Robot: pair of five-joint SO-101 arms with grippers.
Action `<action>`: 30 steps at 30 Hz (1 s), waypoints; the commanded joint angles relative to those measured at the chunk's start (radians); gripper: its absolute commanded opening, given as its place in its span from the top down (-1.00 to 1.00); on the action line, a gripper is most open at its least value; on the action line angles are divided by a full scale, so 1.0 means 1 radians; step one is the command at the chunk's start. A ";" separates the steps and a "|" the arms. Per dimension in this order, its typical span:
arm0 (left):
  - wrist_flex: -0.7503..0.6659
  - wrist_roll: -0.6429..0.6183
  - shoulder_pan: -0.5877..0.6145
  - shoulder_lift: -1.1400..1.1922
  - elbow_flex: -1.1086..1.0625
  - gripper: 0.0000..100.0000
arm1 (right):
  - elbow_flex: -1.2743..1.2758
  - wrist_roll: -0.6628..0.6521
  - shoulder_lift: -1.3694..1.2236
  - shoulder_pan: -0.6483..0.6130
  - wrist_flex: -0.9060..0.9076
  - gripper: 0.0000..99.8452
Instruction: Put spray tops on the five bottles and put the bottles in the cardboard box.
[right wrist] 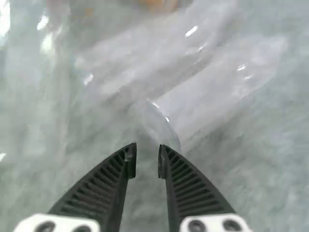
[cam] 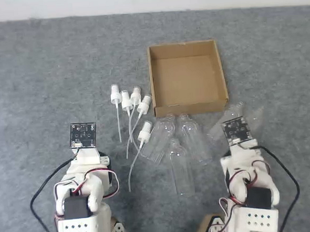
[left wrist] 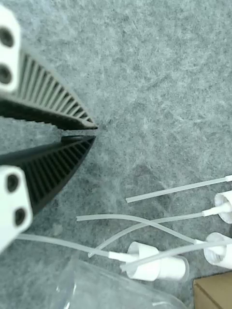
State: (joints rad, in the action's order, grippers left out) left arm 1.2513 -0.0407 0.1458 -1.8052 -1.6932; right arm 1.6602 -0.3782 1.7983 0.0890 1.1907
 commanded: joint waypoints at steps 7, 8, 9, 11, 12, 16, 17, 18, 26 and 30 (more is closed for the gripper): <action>0.003 -0.011 -0.006 -0.006 0.008 0.97 | -0.315 0.058 0.010 0.101 -0.102 0.87; 0.003 -0.011 -0.006 -0.006 0.008 0.97 | -0.368 0.080 0.010 0.101 -0.081 0.87; 0.003 -0.011 -0.006 -0.006 0.008 0.97 | -0.419 0.095 0.005 0.101 -0.064 0.87; 0.003 -0.011 -0.006 -0.006 0.008 0.97 | -0.500 0.117 -0.039 0.104 -0.053 0.87; 0.003 -0.011 -0.006 -0.006 0.008 0.97 | -0.534 0.124 -0.087 0.104 -0.054 0.87; 0.003 -0.011 -0.006 -0.006 0.008 0.97 | -0.661 0.161 -0.418 0.105 -0.097 0.85; 0.003 -0.011 -0.006 -0.006 0.008 0.97 | -0.703 0.169 -0.521 0.105 -0.102 0.82; 0.003 -0.011 -0.006 -0.006 0.008 0.97 | -0.753 0.176 -0.628 0.102 -0.101 0.76; 0.003 -0.011 -0.006 -0.006 0.008 0.97 | -1.140 0.187 -1.377 0.099 0.036 0.43; 0.003 -0.011 -0.006 -0.006 0.008 0.97 | -1.277 0.242 -1.603 0.153 0.045 0.43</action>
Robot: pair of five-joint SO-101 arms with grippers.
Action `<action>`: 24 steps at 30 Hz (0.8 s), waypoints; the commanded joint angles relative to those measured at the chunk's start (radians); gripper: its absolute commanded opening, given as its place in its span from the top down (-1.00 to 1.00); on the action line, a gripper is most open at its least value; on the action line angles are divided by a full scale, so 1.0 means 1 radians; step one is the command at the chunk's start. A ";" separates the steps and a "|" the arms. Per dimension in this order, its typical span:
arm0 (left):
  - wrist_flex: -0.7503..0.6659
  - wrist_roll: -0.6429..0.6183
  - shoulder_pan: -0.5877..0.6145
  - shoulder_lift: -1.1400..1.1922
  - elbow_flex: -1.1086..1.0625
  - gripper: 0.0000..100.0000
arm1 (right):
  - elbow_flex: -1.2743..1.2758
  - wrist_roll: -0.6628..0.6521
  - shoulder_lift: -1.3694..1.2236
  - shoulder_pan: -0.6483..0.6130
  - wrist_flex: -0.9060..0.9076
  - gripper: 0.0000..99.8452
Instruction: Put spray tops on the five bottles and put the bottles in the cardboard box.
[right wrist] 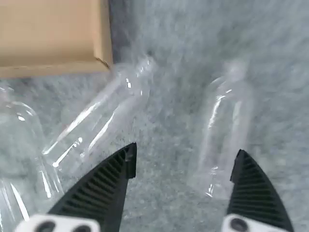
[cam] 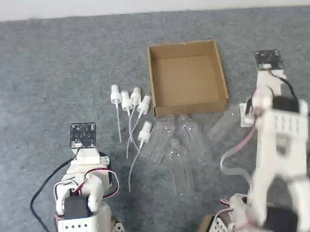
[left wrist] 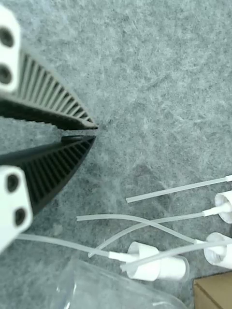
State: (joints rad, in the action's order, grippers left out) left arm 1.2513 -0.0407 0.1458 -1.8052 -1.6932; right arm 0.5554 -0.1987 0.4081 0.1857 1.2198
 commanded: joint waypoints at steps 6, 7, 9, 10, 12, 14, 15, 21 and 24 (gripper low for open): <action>0.003 -0.011 -0.006 -0.006 0.008 0.97 | -0.226 0.064 -0.321 0.186 -0.013 0.43; 0.003 -0.011 -0.006 -0.006 0.008 0.97 | -0.226 0.035 -0.331 0.194 -0.022 0.43; 0.003 -0.011 -0.006 -0.006 0.008 0.97 | -0.222 -0.017 -0.348 0.197 -0.025 0.43; 0.003 -0.011 -0.006 -0.006 0.008 0.97 | -0.221 -0.031 -0.355 0.196 -0.024 0.43; 0.003 -0.011 -0.006 -0.006 0.008 0.97 | -0.227 -0.035 -0.369 0.194 -0.025 0.43; 0.003 -0.011 -0.006 -0.006 0.008 0.97 | -0.233 -0.035 -0.380 0.193 -0.047 0.43; 0.003 -0.011 -0.006 -0.006 0.008 0.97 | -0.239 -0.035 -0.386 0.193 -0.067 0.43; 0.003 -0.011 -0.006 -0.006 0.008 0.97 | -0.315 -0.043 -0.516 0.196 -0.159 0.43; 0.003 -0.011 -0.006 -0.006 0.008 0.97 | -0.391 -0.043 -0.622 0.196 -0.154 0.43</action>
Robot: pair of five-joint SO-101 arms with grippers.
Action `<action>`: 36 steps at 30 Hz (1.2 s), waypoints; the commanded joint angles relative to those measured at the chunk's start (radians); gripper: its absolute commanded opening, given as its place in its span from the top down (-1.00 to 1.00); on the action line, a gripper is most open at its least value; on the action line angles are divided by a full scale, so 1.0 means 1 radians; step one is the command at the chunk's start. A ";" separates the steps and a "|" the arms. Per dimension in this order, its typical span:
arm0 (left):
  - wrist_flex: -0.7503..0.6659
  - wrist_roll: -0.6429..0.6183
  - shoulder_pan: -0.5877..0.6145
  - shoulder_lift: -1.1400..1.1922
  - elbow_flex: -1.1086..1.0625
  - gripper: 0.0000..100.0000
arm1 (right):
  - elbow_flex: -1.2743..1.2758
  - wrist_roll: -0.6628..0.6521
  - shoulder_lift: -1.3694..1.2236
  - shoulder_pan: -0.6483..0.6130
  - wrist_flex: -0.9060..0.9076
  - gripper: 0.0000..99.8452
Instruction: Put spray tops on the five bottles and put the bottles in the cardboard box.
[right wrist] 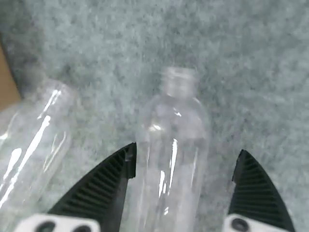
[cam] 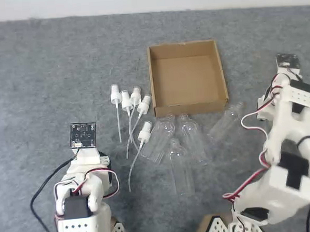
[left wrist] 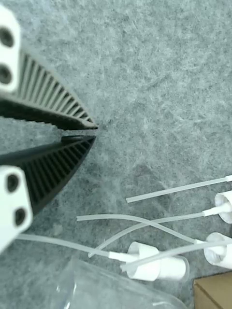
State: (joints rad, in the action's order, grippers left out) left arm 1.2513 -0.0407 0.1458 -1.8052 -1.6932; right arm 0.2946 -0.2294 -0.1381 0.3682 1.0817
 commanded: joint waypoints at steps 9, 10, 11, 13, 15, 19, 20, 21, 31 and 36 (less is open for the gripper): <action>0.003 -0.011 -0.003 -0.006 0.008 0.97 | -0.252 -0.127 -0.232 0.047 -0.005 0.99; 0.003 -0.008 0.000 -0.006 0.008 0.97 | -0.252 -0.198 -0.226 0.053 0.019 0.99; -0.006 -0.005 0.002 -0.006 0.008 0.97 | -0.252 -0.267 -0.219 0.061 0.056 0.98; -0.057 0.005 0.003 -0.006 0.008 0.97 | -0.252 -0.396 -0.199 0.076 0.139 0.99; -0.126 0.072 0.003 -0.006 0.008 0.97 | -0.250 -0.491 -0.177 0.111 0.189 0.99; -0.265 0.404 0.005 -0.006 0.015 0.97 | -0.245 -0.597 -0.137 0.220 0.197 0.99; -0.270 0.493 0.014 -0.006 0.024 0.97 | -0.232 -0.632 -0.127 0.245 0.194 0.99; -0.265 0.562 0.017 -0.006 0.044 0.97 | -0.212 -0.666 -0.116 0.262 0.188 0.99; -0.187 0.427 0.055 0.299 0.456 0.97 | 0.140 -0.634 0.054 0.282 -0.081 0.99; -0.023 0.313 0.041 0.878 0.929 0.96 | 0.276 -0.606 0.186 0.223 -0.142 0.99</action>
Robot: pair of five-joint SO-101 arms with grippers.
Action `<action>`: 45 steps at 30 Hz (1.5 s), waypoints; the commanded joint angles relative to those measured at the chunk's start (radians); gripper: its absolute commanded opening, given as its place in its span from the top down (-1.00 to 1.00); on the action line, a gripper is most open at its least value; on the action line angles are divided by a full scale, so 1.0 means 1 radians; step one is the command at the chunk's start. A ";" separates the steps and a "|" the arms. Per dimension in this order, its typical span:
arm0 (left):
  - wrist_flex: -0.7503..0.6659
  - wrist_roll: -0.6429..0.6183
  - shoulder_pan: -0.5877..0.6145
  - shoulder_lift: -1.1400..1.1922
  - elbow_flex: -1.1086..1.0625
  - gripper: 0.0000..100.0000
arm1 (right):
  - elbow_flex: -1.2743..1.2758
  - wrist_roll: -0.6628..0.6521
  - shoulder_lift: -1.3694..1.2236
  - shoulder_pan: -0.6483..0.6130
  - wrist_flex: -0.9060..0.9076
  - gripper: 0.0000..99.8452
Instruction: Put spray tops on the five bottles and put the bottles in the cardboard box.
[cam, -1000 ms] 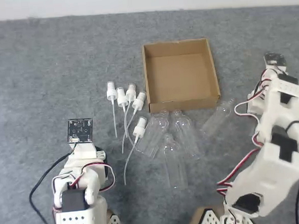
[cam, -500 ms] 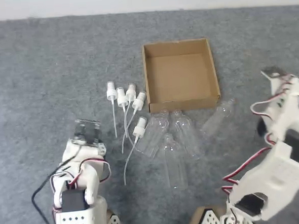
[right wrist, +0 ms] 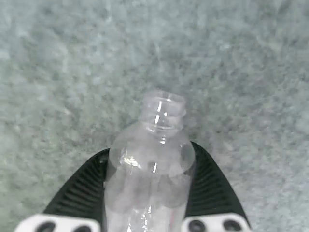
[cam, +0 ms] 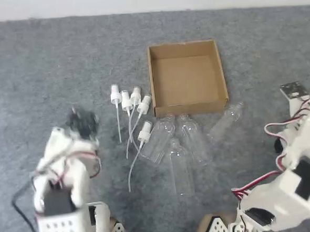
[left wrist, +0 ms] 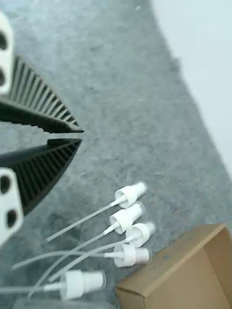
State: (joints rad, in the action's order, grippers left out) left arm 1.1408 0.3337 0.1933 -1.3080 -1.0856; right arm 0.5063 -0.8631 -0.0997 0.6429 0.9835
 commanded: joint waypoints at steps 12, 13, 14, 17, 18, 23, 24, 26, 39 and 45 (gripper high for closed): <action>0.149 -0.324 -0.114 1.376 1.116 0.72 | 0.143 0.107 0.234 -0.104 -0.048 0.98; 0.137 -0.350 -0.114 1.439 1.159 0.72 | 0.143 0.114 0.236 -0.105 -0.048 0.98; 0.127 -0.377 -0.114 1.502 1.199 0.70 | 0.143 0.114 0.234 -0.107 -0.048 0.98; 0.121 -0.451 -0.112 1.680 1.323 0.60 | 0.144 0.149 0.229 -0.104 -0.048 0.98; 0.121 -0.460 -0.110 1.734 1.365 0.60 | 0.144 0.164 0.229 -0.102 -0.048 0.98; 0.127 -0.468 -0.091 1.950 1.547 0.65 | 0.144 0.169 0.229 -0.102 -0.048 0.98; 0.129 -0.482 -0.077 1.976 1.575 0.65 | 0.144 0.169 0.229 -0.102 -0.048 0.98; 0.132 -0.488 -0.051 2.015 1.624 0.65 | 0.147 0.169 0.229 -0.102 -0.048 0.98; 0.180 -0.448 -0.080 2.134 1.699 0.65 | 0.149 0.169 0.229 -0.087 -0.048 0.98; 0.281 -0.434 -0.083 2.163 1.693 0.82 | 0.149 0.167 0.229 -0.076 -0.048 0.98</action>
State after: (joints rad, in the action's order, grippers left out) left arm 1.3648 -0.1143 0.1151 0.8661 0.5669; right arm 0.6628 -0.7066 0.0660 0.5493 0.9467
